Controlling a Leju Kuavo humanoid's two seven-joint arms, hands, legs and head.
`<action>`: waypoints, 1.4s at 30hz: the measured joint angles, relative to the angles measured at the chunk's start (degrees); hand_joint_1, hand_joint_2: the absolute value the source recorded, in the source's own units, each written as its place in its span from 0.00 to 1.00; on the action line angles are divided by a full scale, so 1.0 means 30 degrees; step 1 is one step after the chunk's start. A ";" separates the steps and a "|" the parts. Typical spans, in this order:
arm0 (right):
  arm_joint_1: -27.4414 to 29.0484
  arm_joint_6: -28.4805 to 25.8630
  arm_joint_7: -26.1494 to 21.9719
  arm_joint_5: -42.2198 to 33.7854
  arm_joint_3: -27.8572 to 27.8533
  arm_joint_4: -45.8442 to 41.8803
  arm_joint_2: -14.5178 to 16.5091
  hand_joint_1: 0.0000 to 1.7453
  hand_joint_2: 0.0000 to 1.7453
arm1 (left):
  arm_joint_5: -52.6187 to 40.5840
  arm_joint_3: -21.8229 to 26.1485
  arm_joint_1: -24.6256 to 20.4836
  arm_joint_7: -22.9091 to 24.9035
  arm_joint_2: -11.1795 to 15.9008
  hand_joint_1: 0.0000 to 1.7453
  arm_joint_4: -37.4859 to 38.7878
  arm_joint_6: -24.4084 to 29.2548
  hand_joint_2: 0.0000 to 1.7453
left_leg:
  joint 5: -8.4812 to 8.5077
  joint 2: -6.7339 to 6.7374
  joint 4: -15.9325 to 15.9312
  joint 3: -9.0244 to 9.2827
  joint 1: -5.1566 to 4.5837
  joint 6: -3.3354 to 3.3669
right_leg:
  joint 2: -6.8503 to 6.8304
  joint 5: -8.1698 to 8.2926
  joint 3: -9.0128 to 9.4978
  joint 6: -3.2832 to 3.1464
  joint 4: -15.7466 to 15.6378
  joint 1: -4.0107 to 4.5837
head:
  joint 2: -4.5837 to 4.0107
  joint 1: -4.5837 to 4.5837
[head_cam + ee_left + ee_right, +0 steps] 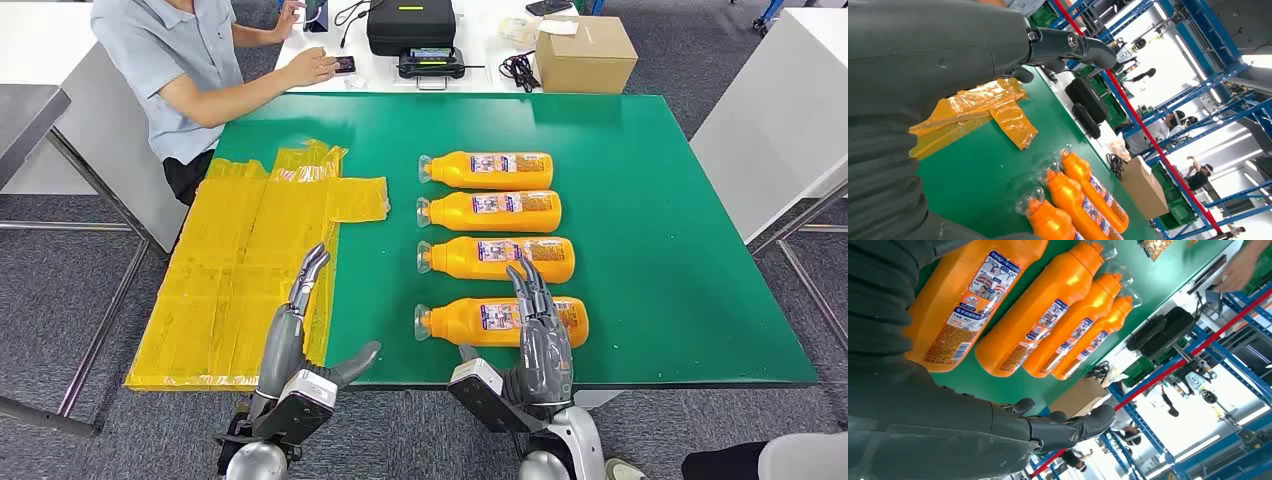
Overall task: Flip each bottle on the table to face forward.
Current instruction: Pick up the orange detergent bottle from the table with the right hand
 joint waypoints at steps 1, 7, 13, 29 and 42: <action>-0.0001 0.0003 0.0000 -0.0007 0.0000 0.0000 0.0000 0.00 1.00 | 0.0005 -0.0005 -0.0006 0.0005 0.0000 0.00 0.0000 -0.0002 1.00 | 0.0000 0.0000 0.0000 0.0000 0.0000 0.0000 | 0.0000 0.0000 0.0000 0.0000 0.0000 0.0000 | 0.0000 -0.0002; -0.0004 -0.0056 -0.0139 -0.0317 -0.0093 0.0000 0.0000 0.00 1.00 | 0.0142 -0.0080 -0.0013 -0.0138 0.0005 0.00 -0.0106 -0.0384 1.00 | 0.0001 0.0000 0.0000 0.0002 0.0000 0.0000 | 0.0000 0.0000 0.0002 0.0000 0.0001 0.0001 | 0.0000 -0.0002; -0.0004 -0.0220 -0.0353 -0.0563 -0.0204 -0.0022 0.0000 0.00 1.00 | 0.0158 -0.0053 0.0010 -0.0383 0.0007 0.00 -0.0476 -0.0466 1.00 | 0.0000 0.0000 0.0000 0.0001 0.0000 0.0000 | 0.0000 0.0000 0.0003 0.0000 0.0000 0.0000 | 0.0000 0.0000; -0.0005 -0.0198 -0.0532 -0.0794 -0.0490 -0.0051 0.0015 0.00 1.00 | -0.0067 0.0091 0.0221 -0.0401 0.0000 0.00 -0.1696 -0.0401 1.00 | 0.0001 -0.0001 0.0000 0.0000 0.0000 0.0000 | -0.0001 0.0000 0.0006 0.0000 0.0001 0.0000 | 0.0000 0.0000; -0.0335 -0.0209 0.1800 0.4663 -0.1395 0.0401 -0.1189 0.00 1.00 | -0.0239 0.0067 0.0285 -0.0634 0.0000 0.00 -0.1727 -0.1226 1.00 | 0.0000 -0.0005 0.0000 -0.0001 -0.0005 0.0002 | -0.0002 0.0002 0.0011 0.0003 -0.0001 -0.0003 | 0.0000 0.0002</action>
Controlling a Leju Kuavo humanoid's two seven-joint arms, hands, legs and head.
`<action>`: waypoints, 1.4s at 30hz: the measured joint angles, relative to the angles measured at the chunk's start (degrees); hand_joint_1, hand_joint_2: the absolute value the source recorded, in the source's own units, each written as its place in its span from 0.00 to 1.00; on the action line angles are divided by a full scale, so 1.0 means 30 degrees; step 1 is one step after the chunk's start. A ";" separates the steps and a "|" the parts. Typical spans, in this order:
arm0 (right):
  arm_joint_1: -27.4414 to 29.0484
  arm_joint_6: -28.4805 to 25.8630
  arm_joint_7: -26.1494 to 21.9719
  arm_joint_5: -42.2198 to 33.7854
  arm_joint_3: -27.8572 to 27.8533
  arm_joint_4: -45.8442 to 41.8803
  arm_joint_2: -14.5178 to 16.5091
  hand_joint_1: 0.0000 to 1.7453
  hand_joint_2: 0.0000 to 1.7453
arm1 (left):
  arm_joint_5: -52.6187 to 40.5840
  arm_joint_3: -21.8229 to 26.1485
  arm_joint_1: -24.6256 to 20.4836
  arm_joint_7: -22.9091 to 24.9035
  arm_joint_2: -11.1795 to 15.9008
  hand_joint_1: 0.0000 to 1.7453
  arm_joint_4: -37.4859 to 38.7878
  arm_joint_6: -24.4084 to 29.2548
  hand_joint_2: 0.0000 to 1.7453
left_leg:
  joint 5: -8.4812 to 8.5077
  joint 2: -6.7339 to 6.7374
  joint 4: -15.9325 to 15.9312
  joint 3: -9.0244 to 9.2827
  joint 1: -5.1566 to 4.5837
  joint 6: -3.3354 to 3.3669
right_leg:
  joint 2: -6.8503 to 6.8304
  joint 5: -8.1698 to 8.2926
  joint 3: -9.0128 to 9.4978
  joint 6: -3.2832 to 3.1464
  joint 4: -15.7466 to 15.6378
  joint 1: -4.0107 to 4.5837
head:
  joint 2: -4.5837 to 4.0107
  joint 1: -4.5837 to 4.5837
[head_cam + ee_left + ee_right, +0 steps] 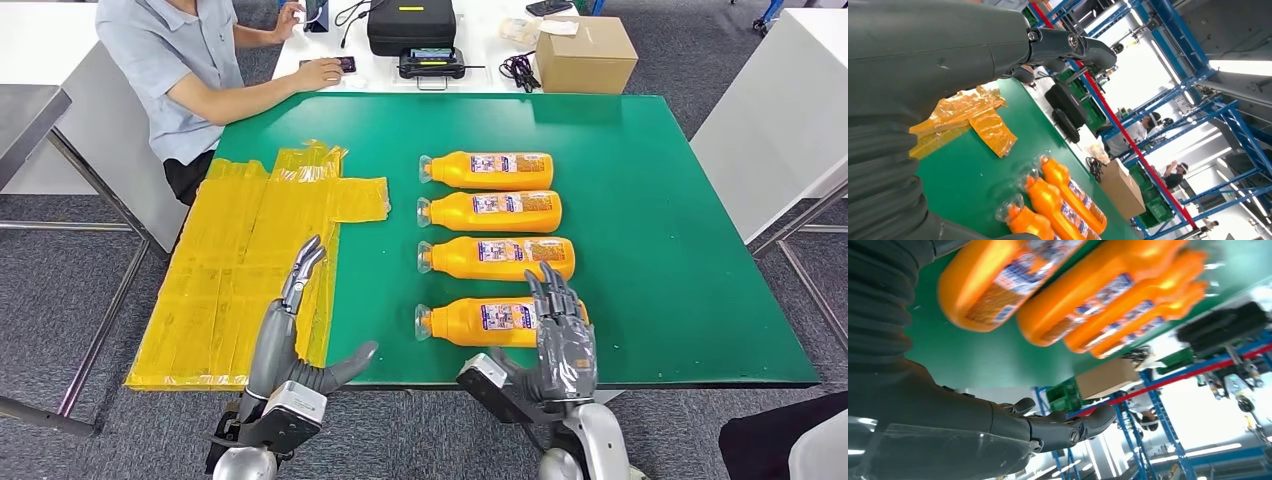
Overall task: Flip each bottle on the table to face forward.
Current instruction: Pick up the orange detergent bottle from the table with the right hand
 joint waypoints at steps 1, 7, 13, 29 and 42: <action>-0.0027 0.0069 0.0049 0.0153 -0.0124 0.0154 -0.0180 0.00 1.00 | 0.0013 -0.0022 0.0003 -0.0045 0.0000 0.00 0.0018 -0.0002 1.00 | -0.0001 0.0001 0.0000 -0.0001 -0.0001 0.0000 | 0.0000 0.0000 0.0000 0.0001 0.0000 0.0000 | 0.0000 -0.0002; -0.0661 0.0541 0.0357 0.0838 -0.0415 0.1755 -0.0989 0.00 1.00 | 0.0060 -0.0189 -0.0046 -0.0241 0.0002 0.00 0.0208 0.0038 1.00 | -0.0001 0.0002 0.0000 0.0000 0.0002 -0.0001 | 0.0001 0.0001 -0.0004 0.0001 0.0000 0.0004 | 0.0000 -0.0002; -0.1320 0.0552 0.0539 0.1273 -0.0434 0.3015 -0.1299 0.00 1.00 | 0.0058 -0.0404 -0.0109 -0.0270 0.0024 0.00 0.0324 0.0038 1.00 | 0.0001 0.0002 0.0000 0.0002 0.0006 -0.0001 | 0.0000 0.0001 -0.0003 0.0000 0.0002 0.0005 | 0.0000 -0.0005; -0.2349 0.1229 0.1796 0.1772 -0.0035 0.5163 -0.2385 0.00 1.00 | 0.0292 -0.0547 -0.0177 -0.0310 0.0062 0.00 0.0463 -0.0095 1.00 | 0.0001 0.0004 0.0001 -0.0001 0.0002 0.0001 | 0.0001 0.0004 -0.0003 0.0001 0.0001 0.0003 | 0.0000 -0.0009; -0.3585 0.1257 0.2138 0.2062 -0.0064 0.7189 -0.3878 0.00 1.00 | 0.0049 -0.0954 -0.0311 -0.0364 0.0217 0.00 0.0823 0.0093 1.00 | 0.0001 0.0001 0.0002 -0.0003 0.0002 0.0002 | 0.0000 0.0004 -0.0003 0.0003 0.0000 0.0003 | 0.0000 -0.0011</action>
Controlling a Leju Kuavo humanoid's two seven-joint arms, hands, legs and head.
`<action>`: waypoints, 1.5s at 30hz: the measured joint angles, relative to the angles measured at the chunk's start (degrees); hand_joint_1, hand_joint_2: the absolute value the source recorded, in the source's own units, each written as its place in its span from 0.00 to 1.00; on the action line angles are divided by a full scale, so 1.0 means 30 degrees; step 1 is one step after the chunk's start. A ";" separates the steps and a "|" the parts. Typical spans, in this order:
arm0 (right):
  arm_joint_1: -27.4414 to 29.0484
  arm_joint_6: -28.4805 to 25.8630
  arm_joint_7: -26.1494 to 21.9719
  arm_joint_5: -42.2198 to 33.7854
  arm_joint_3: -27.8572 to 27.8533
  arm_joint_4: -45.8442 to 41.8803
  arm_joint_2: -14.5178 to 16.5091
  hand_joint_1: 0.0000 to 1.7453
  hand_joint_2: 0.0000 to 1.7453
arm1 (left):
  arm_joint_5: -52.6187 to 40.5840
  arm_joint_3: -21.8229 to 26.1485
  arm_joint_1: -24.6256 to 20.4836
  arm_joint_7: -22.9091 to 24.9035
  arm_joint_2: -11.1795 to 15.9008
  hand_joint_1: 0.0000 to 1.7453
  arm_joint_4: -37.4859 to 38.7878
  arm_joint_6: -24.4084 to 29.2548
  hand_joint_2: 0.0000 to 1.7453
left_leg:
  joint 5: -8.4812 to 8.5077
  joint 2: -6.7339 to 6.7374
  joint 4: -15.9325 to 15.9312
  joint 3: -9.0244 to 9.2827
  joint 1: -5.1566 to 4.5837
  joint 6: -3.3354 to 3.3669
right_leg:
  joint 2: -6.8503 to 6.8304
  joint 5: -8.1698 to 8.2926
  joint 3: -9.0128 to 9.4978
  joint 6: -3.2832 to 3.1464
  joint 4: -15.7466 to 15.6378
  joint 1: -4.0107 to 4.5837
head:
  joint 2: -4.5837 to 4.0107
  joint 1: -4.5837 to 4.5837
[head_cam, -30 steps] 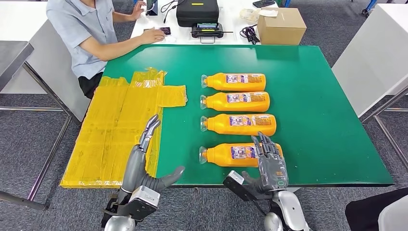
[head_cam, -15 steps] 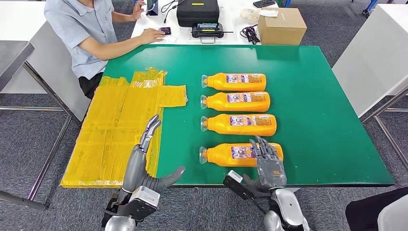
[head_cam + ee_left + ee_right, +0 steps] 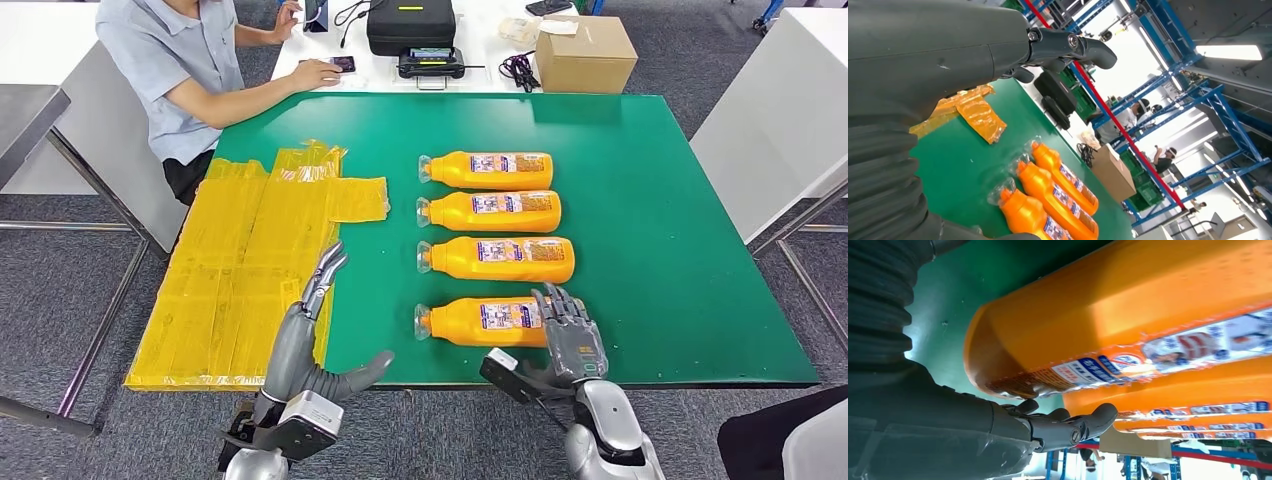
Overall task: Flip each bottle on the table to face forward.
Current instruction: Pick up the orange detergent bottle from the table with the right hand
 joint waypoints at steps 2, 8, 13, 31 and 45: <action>-0.0118 -0.0084 0.0064 0.0098 -0.0004 0.0215 -0.0176 0.00 1.00 | -0.0053 -0.0002 0.0000 -0.0005 0.0002 0.00 0.0046 0.0093 1.00 | 0.0000 -0.0001 0.0000 0.0001 0.0000 0.0000 | -0.0001 0.0000 0.0001 0.0000 0.0000 0.0000 | 0.0000 0.0000; -0.0380 -0.0025 0.0138 0.0144 -0.0016 0.0623 -0.0404 0.00 1.00 | -0.0015 -0.0003 -0.0004 -0.0016 0.0002 0.00 0.0075 0.0020 1.00 | 0.0001 0.0004 0.0001 0.0009 0.0000 0.0000 | 0.0002 0.0001 0.0004 0.0000 0.0000 0.0001 | 0.0000 0.0002; -0.0725 0.0177 0.0164 -0.0188 -0.0155 0.1082 -0.0528 0.00 1.00 | -0.0005 -0.0011 -0.0013 -0.0046 0.0002 0.00 0.0093 -0.0002 1.00 | 0.0002 0.0001 0.0001 0.0022 0.0000 0.0001 | 0.0001 0.0001 0.0018 0.0000 -0.0001 0.0000 | 0.0000 0.0002; -0.1709 0.0658 -0.0712 -0.1537 -0.0486 0.2719 -0.1066 1.00 1.00 | 0.0184 -0.0089 -0.0127 -0.0126 0.0029 0.00 0.0426 -0.0224 1.00 | 0.0000 0.0002 0.0004 0.0083 0.0000 0.0000 | 0.0000 0.0001 0.0072 0.0002 -0.0004 0.0001 | 0.0000 0.0004; -0.1382 0.0685 -0.2445 -0.4509 -0.0873 0.2538 -0.0938 1.00 1.00 | 0.1742 -0.0091 -0.0168 0.0368 0.0046 0.00 0.0590 -0.0521 1.00 | -0.0003 0.0002 0.0004 0.0110 -0.0001 0.0001 | 0.0001 0.0001 0.0105 0.0002 -0.0010 0.0002 | 0.0000 0.0005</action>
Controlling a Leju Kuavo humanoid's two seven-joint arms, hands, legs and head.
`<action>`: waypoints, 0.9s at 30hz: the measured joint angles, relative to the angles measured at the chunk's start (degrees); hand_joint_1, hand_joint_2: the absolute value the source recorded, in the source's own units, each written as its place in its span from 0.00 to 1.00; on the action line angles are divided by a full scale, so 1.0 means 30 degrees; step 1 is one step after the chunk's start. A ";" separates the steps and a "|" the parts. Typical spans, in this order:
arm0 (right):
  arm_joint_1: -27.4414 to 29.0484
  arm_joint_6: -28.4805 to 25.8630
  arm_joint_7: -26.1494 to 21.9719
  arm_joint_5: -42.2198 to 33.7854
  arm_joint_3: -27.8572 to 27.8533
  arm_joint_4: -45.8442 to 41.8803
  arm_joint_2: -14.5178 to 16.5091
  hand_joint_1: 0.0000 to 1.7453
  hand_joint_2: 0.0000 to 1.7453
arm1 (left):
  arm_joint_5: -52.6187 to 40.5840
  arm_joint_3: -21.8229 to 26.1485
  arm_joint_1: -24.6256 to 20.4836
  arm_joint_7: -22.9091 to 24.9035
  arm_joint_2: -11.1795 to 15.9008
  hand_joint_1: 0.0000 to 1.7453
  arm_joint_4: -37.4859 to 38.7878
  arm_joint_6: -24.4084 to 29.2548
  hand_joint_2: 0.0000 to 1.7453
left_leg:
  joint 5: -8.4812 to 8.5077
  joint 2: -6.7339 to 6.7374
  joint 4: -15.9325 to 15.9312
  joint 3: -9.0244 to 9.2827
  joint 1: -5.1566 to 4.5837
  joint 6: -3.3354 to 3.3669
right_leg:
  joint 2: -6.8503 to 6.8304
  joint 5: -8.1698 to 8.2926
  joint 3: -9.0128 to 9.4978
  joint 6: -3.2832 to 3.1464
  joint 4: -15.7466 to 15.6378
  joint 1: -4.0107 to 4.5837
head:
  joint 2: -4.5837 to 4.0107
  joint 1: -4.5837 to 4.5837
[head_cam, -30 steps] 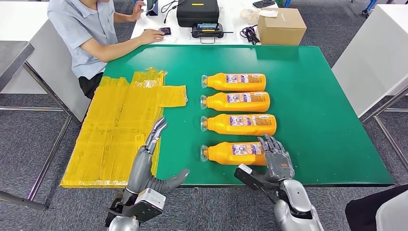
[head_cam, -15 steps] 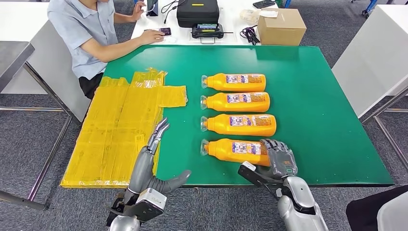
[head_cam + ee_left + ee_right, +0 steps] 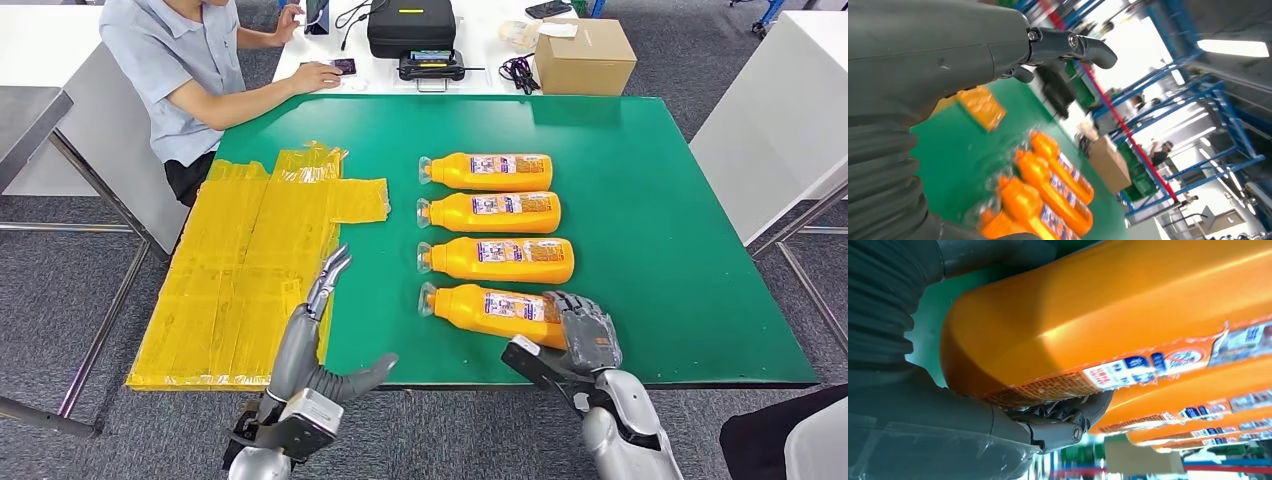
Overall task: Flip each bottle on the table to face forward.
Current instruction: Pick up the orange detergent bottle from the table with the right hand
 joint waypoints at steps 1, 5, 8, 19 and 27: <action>0.0174 0.0186 -0.0270 -0.0662 -0.0142 -0.0296 0.0173 1.00 1.00 | 0.0773 0.0038 -0.0007 0.0359 0.0000 0.00 0.0069 -0.0184 1.00 | -0.0001 0.0003 0.0000 -0.0004 0.0001 -0.0001 | 0.0001 0.0000 -0.0004 0.0000 0.0001 0.0001 | 0.0000 0.0000; 0.0858 0.0694 -0.0718 -0.1779 -0.0523 -0.1410 0.0831 1.00 1.00 | 0.2612 0.0129 -0.0087 0.1067 0.0000 0.00 0.0497 -0.0517 1.00 | -0.0003 0.0006 -0.0001 -0.0020 0.0004 -0.0004 | 0.0001 -0.0001 -0.0025 -0.0001 0.0002 0.0003 | 0.0000 -0.0005; 0.1367 0.0967 -0.1675 -0.2936 -0.0696 -0.2423 0.1394 1.00 1.00 | 0.4748 0.0206 -0.0153 0.1700 0.0000 0.00 0.0931 -0.0765 1.00 | -0.0001 0.0001 -0.0002 -0.0042 0.0006 -0.0004 | 0.0000 -0.0003 -0.0034 -0.0003 0.0006 0.0003 | 0.0000 -0.0004; 0.1664 0.1938 -0.2818 -0.5697 -0.0672 -0.6015 0.3010 1.00 1.00 | 0.9911 0.1009 -0.0573 0.2527 -0.0080 0.00 0.3515 -0.1201 1.00 | 0.0003 -0.0004 -0.0002 -0.0051 -0.0001 0.0000 | 0.0000 -0.0001 -0.0041 -0.0002 0.0007 -0.0002 | 0.0000 0.0004; 0.1628 0.3355 -0.3618 -0.8090 -0.0574 -0.6604 0.3646 1.00 1.00 | 1.2383 0.1412 -0.0958 0.2894 -0.0142 0.00 0.5412 -0.2517 1.00 | 0.0002 -0.0002 -0.0002 -0.0054 0.0003 -0.0001 | 0.0000 -0.0002 -0.0044 -0.0003 0.0008 0.0000 | 0.0000 0.0003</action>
